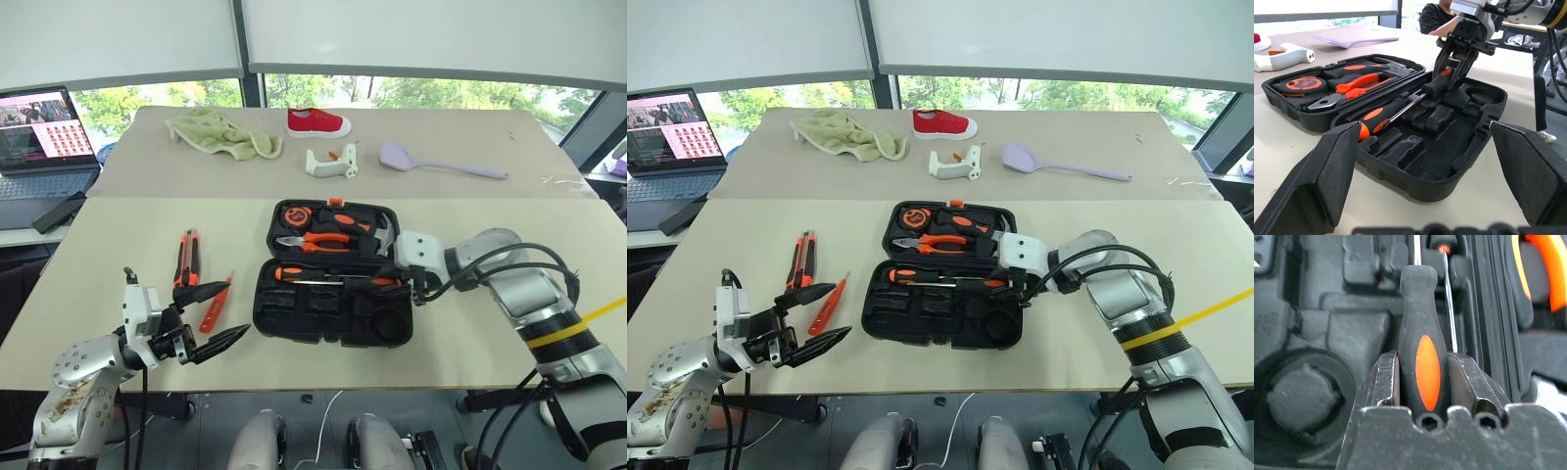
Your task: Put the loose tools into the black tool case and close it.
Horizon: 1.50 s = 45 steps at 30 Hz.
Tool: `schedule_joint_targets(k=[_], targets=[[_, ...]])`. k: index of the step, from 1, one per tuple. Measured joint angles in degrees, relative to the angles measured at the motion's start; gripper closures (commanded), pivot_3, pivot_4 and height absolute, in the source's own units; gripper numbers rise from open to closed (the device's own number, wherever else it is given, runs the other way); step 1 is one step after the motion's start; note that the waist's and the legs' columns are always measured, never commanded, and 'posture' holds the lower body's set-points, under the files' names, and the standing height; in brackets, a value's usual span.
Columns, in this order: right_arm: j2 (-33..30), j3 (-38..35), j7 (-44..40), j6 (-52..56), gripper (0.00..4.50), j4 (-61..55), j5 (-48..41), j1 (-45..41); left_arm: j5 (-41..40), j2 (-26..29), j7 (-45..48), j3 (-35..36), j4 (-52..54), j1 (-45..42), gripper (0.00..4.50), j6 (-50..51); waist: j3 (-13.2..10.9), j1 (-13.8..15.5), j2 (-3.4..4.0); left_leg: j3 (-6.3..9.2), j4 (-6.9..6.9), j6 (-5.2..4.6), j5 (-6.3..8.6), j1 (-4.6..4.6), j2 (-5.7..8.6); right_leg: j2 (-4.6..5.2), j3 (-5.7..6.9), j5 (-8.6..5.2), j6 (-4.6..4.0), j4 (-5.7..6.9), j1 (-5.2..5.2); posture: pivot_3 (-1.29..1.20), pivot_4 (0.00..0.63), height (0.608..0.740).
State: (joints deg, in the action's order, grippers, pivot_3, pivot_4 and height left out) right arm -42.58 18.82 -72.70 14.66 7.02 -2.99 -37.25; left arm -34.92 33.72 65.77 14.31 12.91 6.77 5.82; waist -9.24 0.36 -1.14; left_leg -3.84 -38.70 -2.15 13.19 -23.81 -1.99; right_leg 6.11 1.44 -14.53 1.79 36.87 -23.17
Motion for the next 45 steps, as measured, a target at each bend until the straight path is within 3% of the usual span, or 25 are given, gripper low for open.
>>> schedule_joint_targets(k=[5,7,8,11,16,22,27,35,45], targets=[[-0.3,0.3,-1.4,0.0,3.46,0.0,0.5,-0.1,0.4,-0.2,-0.1,-0.1,0.0,0.0,0.0,-0.6,0.0,0.0,0.0,0.0,0.0,0.0,0.0,0.0,0.0,0.0,0.0,0.0,0.0,0.0,0.01,0.0,0.15,0.74],[-0.7,0.3,-1.7,0.0,2.45,0.0,0.6,-0.1,0.8,-0.2,-0.1,-0.2,0.0,0.0,0.0,-0.7,0.0,0.0,0.0,0.0,0.0,0.0,0.0,0.0,0.01,0.0,0.0,0.0,0.0,0.0,0.0,0.0,0.15,0.74],[-1.0,0.3,-2.1,0.2,2.29,-0.1,0.6,-0.1,0.8,-0.3,-0.1,-0.3,0.0,0.0,0.0,-0.7,0.0,0.0,0.0,0.0,0.0,0.0,0.0,0.0,0.0,0.0,0.01,0.0,0.0,0.0,0.0,0.0,0.15,0.74],[-0.9,-1.0,-1.6,-2.9,1.06,0.7,0.5,-0.1,1.0,-0.3,-0.2,-0.4,0.0,0.0,0.0,-0.8,0.0,0.0,-0.01,0.0,0.0,0.0,0.0,0.0,0.0,-0.01,0.0,0.0,0.0,0.0,0.0,0.0,0.15,0.74],[0.8,-6.3,-4.8,-6.7,0.91,2.0,-6.9,-0.2,1.0,-0.5,-0.7,-0.5,0.0,0.0,0.0,-0.8,0.0,0.0,-0.04,0.0,0.0,0.0,0.0,0.0,-0.01,-0.03,0.01,0.0,0.01,-0.01,0.01,0.0,0.15,0.74],[3.8,-10.7,-7.0,-4.8,2.72,2.4,-14.9,0.8,1.0,-0.6,-1.5,-0.5,0.0,0.1,0.0,-0.8,0.0,0.0,-0.05,0.01,0.0,0.0,0.0,0.02,-0.05,-0.02,0.01,0.0,0.0,0.01,0.04,0.0,0.15,0.74],[10.9,-7.8,-1.4,-7.0,4.46,5.6,-11.2,3.2,1.1,-1.2,-2.2,-1.4,0.1,0.0,0.0,-0.7,0.0,-0.3,-0.04,0.0,0.01,0.0,0.0,0.02,-0.02,-0.02,-0.02,0.0,0.0,0.07,0.0,0.0,0.15,0.74],[13.4,-5.6,0.6,-14.3,4.46,14.4,-6.7,1.5,0.9,0.0,-2.3,-1.2,0.1,0.1,0.0,-0.1,0.0,-0.3,-0.05,0.0,0.0,0.0,0.0,0.11,0.0,-0.02,-0.01,0.0,0.01,0.08,0.08,0.0,0.15,0.74],[13.4,-1.6,2.2,-14.0,4.46,11.4,-1.6,0.3,1.3,1.9,-4.4,-0.4,0.1,-1.8,0.0,0.5,0.0,-1.1,-0.14,0.01,0.16,0.03,0.01,0.67,-0.1,-0.05,-0.01,-0.03,-0.04,0.04,0.53,0.0,0.15,0.74]])
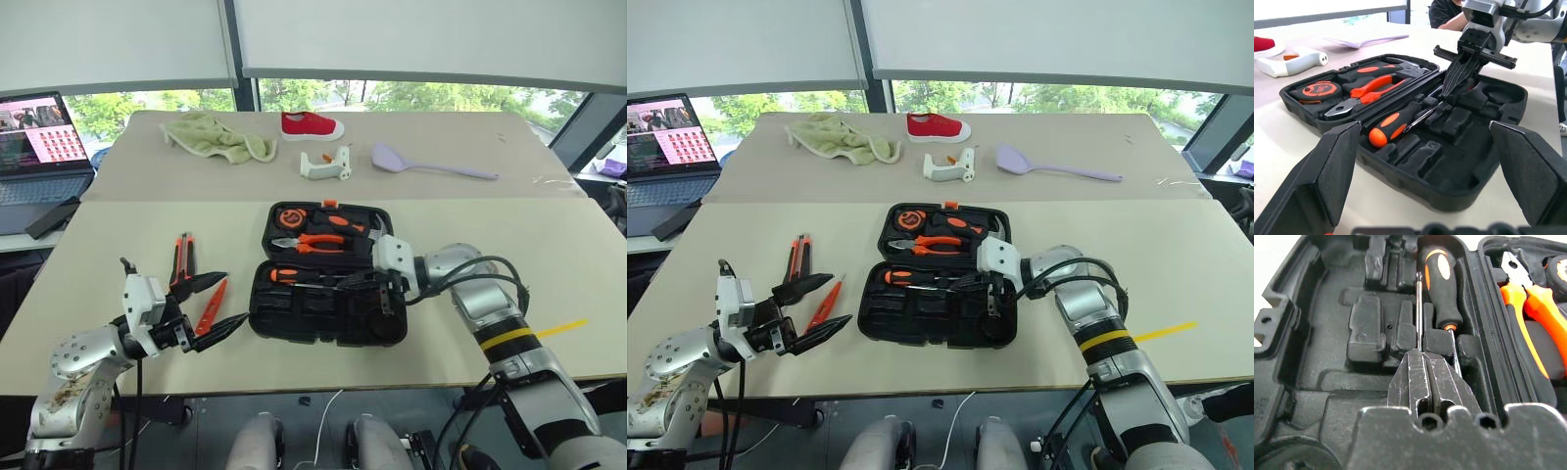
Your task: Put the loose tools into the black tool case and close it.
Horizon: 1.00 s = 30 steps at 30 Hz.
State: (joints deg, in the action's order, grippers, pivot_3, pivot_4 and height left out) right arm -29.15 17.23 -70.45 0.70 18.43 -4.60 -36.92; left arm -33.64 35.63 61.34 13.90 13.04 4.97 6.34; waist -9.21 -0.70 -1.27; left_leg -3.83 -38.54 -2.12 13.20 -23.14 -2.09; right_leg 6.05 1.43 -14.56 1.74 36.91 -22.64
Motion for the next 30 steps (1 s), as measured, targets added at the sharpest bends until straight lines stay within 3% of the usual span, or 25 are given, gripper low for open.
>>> schedule_joint_targets(k=[7,8,12,15,20,26,30], targets=[[-0.9,-5.2,-0.9,2.0,4.46,-5.3,-6.8,4.9,-1.7,0.0,-2.5,5.6,0.5,5.1,0.0,0.2,0.0,0.1,-0.01,-0.02,0.17,0.03,-0.01,-0.45,0.02,0.07,-0.05,0.0,-0.01,-0.04,-0.5,0.0,0.15,0.74],[-1.5,-8.0,-1.5,3.0,3.91,-6.9,-9.9,6.4,-2.6,-0.1,-3.3,7.7,0.5,6.7,0.0,0.5,0.0,0.1,-0.01,-0.02,0.16,0.03,-0.01,-0.52,0.02,0.11,-0.05,0.0,0.0,-0.06,-0.53,0.0,0.15,0.74],[-7.5,-19.5,-4.6,7.4,2.74,-13.9,-21.7,14.7,-2.7,-1.7,-6.4,17.9,-0.9,14.7,0.0,-1.5,-0.1,0.3,-0.04,-0.01,0.2,-0.04,0.09,-0.57,0.01,0.23,0.03,0.0,0.01,-0.33,-0.45,0.0,0.15,0.74],[-10.6,-25.1,-4.5,6.4,1.65,-14.6,-22.9,22.2,-2.3,-2.3,-7.0,24.3,-3.7,21.4,0.0,-2.6,0.0,0.3,-0.06,-0.05,0.26,-0.04,0.11,-0.56,0.02,0.26,0.05,0.0,0.0,-0.46,-0.46,0.0,0.15,0.74],[-10.8,-28.3,-8.9,-0.5,0.07,-13.5,-23.7,30.0,-1.1,-2.6,-6.8,28.4,-8.9,25.2,0.0,-4.4,-0.1,0.4,-0.05,-0.11,0.25,-0.03,0.1,-0.5,-0.01,0.17,0.03,-0.07,-0.08,-0.46,-0.48,0.0,0.15,0.74],[-10.6,-31.6,-9.4,-1.6,0.07,-13.7,-26.9,31.5,-4.6,-0.3,-6.3,27.1,-2.9,27.0,0.0,3.5,-0.1,0.8,-0.1,-0.15,0.24,-0.03,0.09,-0.5,-0.04,0.17,-0.02,-0.06,-0.06,-0.5,-0.46,0.0,0.15,0.74],[-7.8,-29.2,-8.8,-1.5,0.07,-19.2,-28.3,30.7,-5.9,4.9,-12.1,18.8,7.9,22.6,0.0,16.0,-0.1,1.1,-0.06,-0.15,0.23,0.02,0.06,-0.47,-0.04,0.11,-0.15,-0.05,-0.05,-0.24,-0.49,0.0,0.15,0.74]])
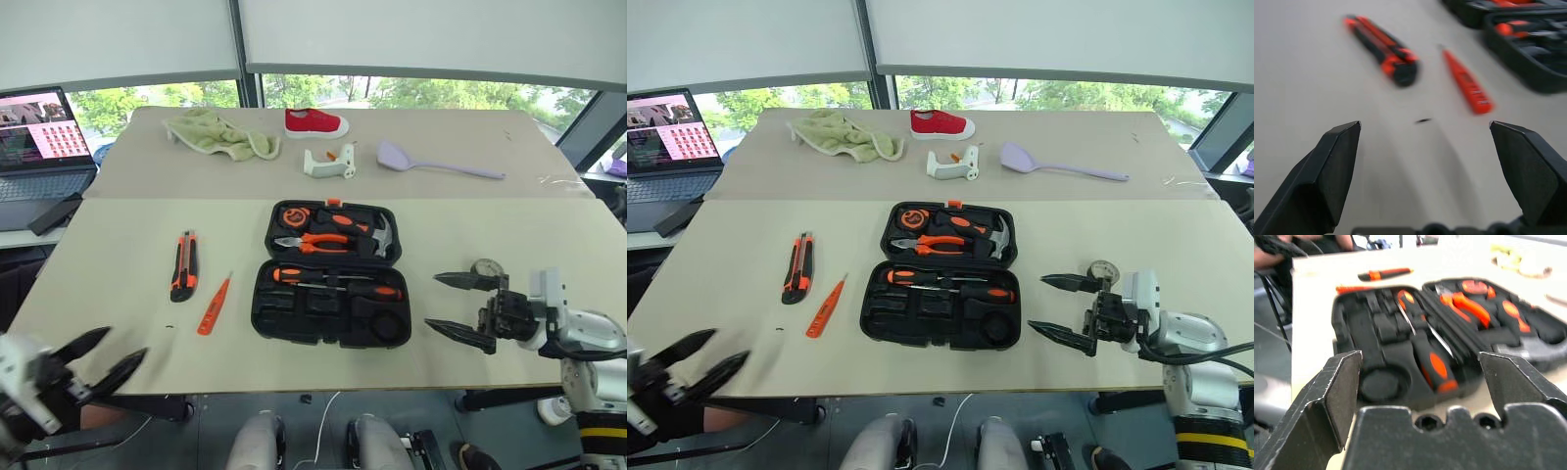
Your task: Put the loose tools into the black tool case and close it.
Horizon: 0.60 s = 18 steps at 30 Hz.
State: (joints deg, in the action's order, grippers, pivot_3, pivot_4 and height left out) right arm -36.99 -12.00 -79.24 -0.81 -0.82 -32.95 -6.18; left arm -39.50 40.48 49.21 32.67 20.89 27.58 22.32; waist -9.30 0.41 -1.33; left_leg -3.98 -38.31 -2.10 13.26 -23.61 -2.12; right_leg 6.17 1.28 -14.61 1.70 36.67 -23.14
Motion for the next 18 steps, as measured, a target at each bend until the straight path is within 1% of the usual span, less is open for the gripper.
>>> schedule_joint_targets(k=[3,5,8,10,13,15,16,18], targets=[[1.6,2.6,0.8,0.9,0.07,-3.8,-0.4,-2.6,-0.2,2.3,-5.8,-6.5,7.0,-4.9,0.0,8.0,0.0,0.0,-0.01,-0.01,0.0,0.02,-0.01,0.08,0.01,-0.08,-0.13,0.01,0.02,0.05,0.02,0.0,0.15,0.74],[1.7,2.9,1.5,1.6,0.07,-4.4,-0.9,-3.7,0.0,1.9,-11.2,-10.0,9.9,-8.8,0.0,13.0,0.0,-0.1,-0.01,-0.04,0.03,0.01,0.0,0.15,0.07,-0.08,-0.26,0.04,0.07,0.07,0.04,0.0,0.15,0.74],[1.5,4.2,1.8,2.8,0.07,-5.2,-1.0,-3.9,3.4,-2.0,-21.2,-15.3,10.4,-14.1,0.0,18.5,0.0,0.0,-0.01,-0.03,0.08,0.01,0.0,0.15,0.1,-0.11,-0.26,0.04,0.08,0.07,0.03,0.0,0.15,0.74],[1.5,4.8,1.9,3.7,0.07,-6.1,-1.1,-3.5,5.3,-4.4,-25.5,-18.4,10.4,-15.6,0.0,20.7,0.0,0.0,-0.02,-0.04,0.08,0.01,0.0,0.16,0.11,-0.11,-0.29,0.04,0.08,0.09,0.03,0.0,0.15,0.74],[1.2,4.6,2.4,4.3,0.07,-6.6,-1.4,-3.3,7.2,-7.7,-30.2,-20.4,10.8,-17.5,0.0,22.5,0.0,0.2,-0.02,-0.04,0.08,0.01,0.0,0.31,0.13,-0.08,-0.33,0.05,0.08,0.11,0.13,0.0,0.15,0.74],[0.8,4.6,2.7,4.5,0.0,-6.9,-1.4,-3.1,8.6,-9.0,-31.8,-21.7,10.8,-18.3,0.5,22.7,0.0,0.4,-0.01,-0.04,0.08,0.02,0.0,0.39,0.15,-0.08,-0.32,0.05,0.08,0.12,0.19,0.0,0.15,0.74],[0.6,4.5,2.8,4.5,0.0,-7.1,-1.5,-3.0,9.3,-9.4,-32.4,-22.1,10.8,-18.5,0.67,22.7,0.0,0.4,0.0,-0.04,0.08,0.02,0.0,0.42,0.15,-0.08,-0.33,0.05,0.08,0.12,0.22,0.0,0.15,0.74],[0.5,4.5,3.0,4.5,0.0,-7.1,-1.5,-2.9,10.9,-10.3,-33.0,-23.0,10.1,-19.1,1.44,22.1,0.0,0.5,0.02,-0.05,0.08,0.02,0.0,0.44,0.17,-0.06,-0.34,0.05,0.08,0.11,0.26,0.0,0.15,0.74]])
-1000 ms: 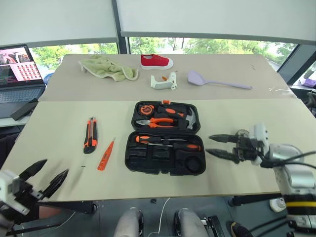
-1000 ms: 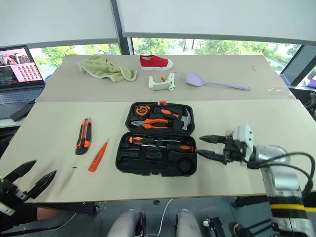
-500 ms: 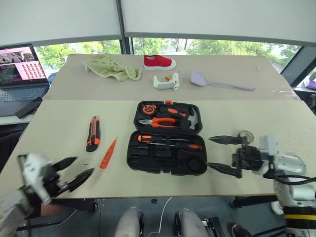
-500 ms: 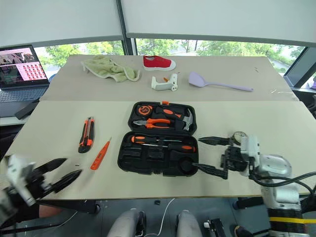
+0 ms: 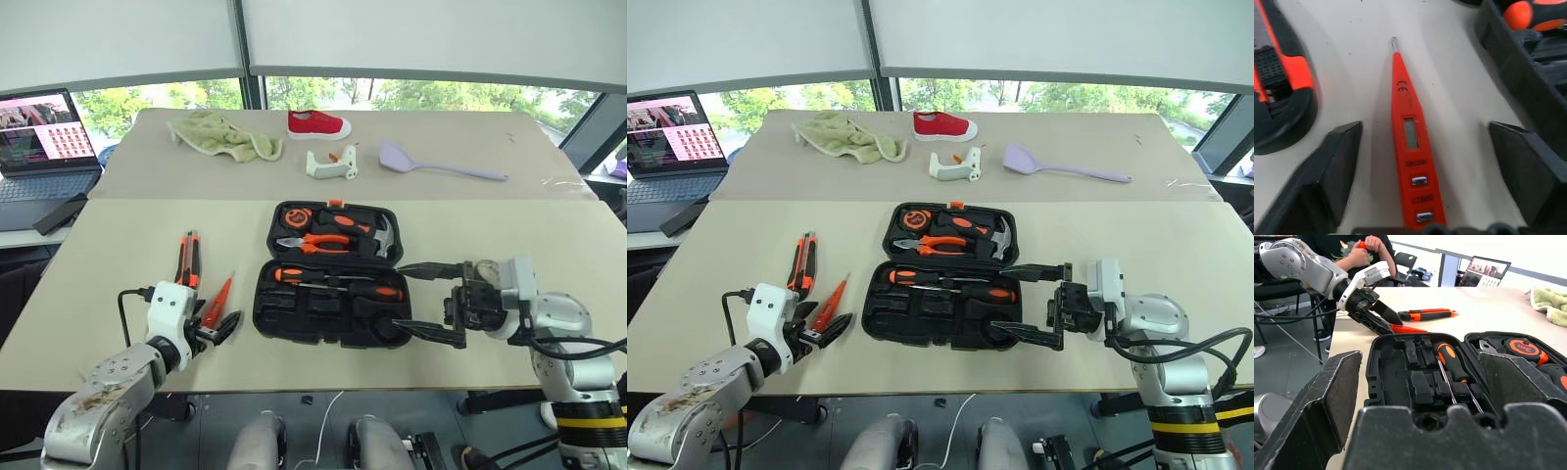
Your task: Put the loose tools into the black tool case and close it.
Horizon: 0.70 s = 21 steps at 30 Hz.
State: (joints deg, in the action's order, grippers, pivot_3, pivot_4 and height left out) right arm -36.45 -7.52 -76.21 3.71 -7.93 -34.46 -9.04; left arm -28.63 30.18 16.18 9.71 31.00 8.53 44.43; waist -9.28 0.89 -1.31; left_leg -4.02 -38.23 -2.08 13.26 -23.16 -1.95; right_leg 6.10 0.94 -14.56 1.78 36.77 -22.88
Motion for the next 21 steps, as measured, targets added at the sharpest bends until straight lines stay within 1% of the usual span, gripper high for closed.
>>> schedule_joint_targets(k=[2,3,6,7,11,14,16,19,20,21], targets=[[0.0,0.0,0.2,0.0,0.0,0.0,0.0,0.0,0.8,-0.3,0.0,-0.5,-0.5,-0.2,2.29,-0.7,0.0,0.0,0.0,0.0,0.0,0.0,0.0,-0.01,0.0,0.0,0.0,0.0,0.0,-0.01,0.0,0.0,0.15,0.74],[0.0,0.0,0.3,0.0,0.0,0.0,0.0,0.0,1.2,-0.3,0.3,-0.6,-0.6,-0.2,2.58,-0.8,0.0,0.0,0.0,0.0,0.0,0.0,0.0,-0.01,0.01,0.01,0.0,0.0,0.0,-0.02,0.0,0.0,0.15,0.74],[0.0,0.0,0.7,-0.6,0.0,0.0,0.0,0.2,1.4,0.2,1.5,-0.1,-0.4,0.1,3.71,-1.3,0.0,0.0,0.0,-0.01,0.0,0.0,0.0,-0.04,0.01,0.02,-0.01,0.0,0.0,-0.04,-0.03,0.0,0.15,0.74],[0.0,0.0,0.7,-0.7,0.0,0.0,0.0,0.4,1.3,0.5,2.0,0.1,-0.3,0.1,3.98,-1.1,0.0,0.0,0.0,-0.01,0.0,0.0,0.0,-0.06,0.01,0.02,-0.01,0.0,0.0,-0.04,-0.04,0.0,0.15,0.74],[0.0,-0.4,1.5,-0.8,0.0,-0.6,0.0,1.3,-0.8,2.5,4.2,3.2,1.3,-0.1,3.99,-0.1,0.0,-0.2,-0.05,-0.01,0.0,0.0,0.0,-0.15,-0.01,0.01,-0.02,0.0,0.0,0.02,-0.16,0.0,0.15,0.74],[-1.0,-2.5,2.1,-0.8,0.0,-1.2,0.0,2.8,-1.8,10.6,13.3,6.3,2.7,-1.0,3.99,-3.4,-0.1,-0.1,-0.06,-0.03,0.0,0.0,-0.01,-0.17,0.0,0.01,-0.01,-0.01,-0.02,0.03,-0.19,0.0,0.15,0.74],[-1.7,-3.5,2.6,-0.8,0.0,-1.2,0.0,3.1,-2.0,15.3,19.8,6.4,2.3,-2.5,3.99,-6.5,0.0,0.0,-0.06,-0.08,-0.01,0.01,-0.01,-0.16,0.01,0.01,-0.01,-0.01,-0.02,-0.01,-0.18,0.0,0.15,0.74],[-3.3,-5.1,3.1,-0.8,0.0,-0.8,0.0,3.1,-2.2,20.2,33.1,2.6,-1.8,-8.7,3.99,-13.1,0.0,0.1,-0.05,-0.2,-0.01,0.0,-0.01,-0.14,0.03,0.0,-0.04,-0.01,-0.02,-0.06,-0.18,0.0,0.15,0.74],[-3.8,-5.2,3.0,-0.6,0.0,-0.6,-0.1,3.2,-2.2,21.1,36.8,0.4,-3.5,-11.2,3.99,-14.5,0.0,0.1,-0.05,-0.23,-0.01,0.0,-0.01,-0.15,0.04,0.0,-0.04,-0.02,-0.02,-0.07,-0.18,0.0,0.15,0.74],[-4.5,-5.3,2.8,-0.2,0.0,-0.5,-0.1,3.4,-1.8,21.7,41.3,-3.3,-5.9,-15.1,3.99,-15.8,0.0,0.2,-0.05,-0.27,-0.01,0.0,-0.01,-0.16,0.05,-0.04,-0.04,-0.01,-0.01,-0.08,-0.18,0.0,0.15,0.74]])
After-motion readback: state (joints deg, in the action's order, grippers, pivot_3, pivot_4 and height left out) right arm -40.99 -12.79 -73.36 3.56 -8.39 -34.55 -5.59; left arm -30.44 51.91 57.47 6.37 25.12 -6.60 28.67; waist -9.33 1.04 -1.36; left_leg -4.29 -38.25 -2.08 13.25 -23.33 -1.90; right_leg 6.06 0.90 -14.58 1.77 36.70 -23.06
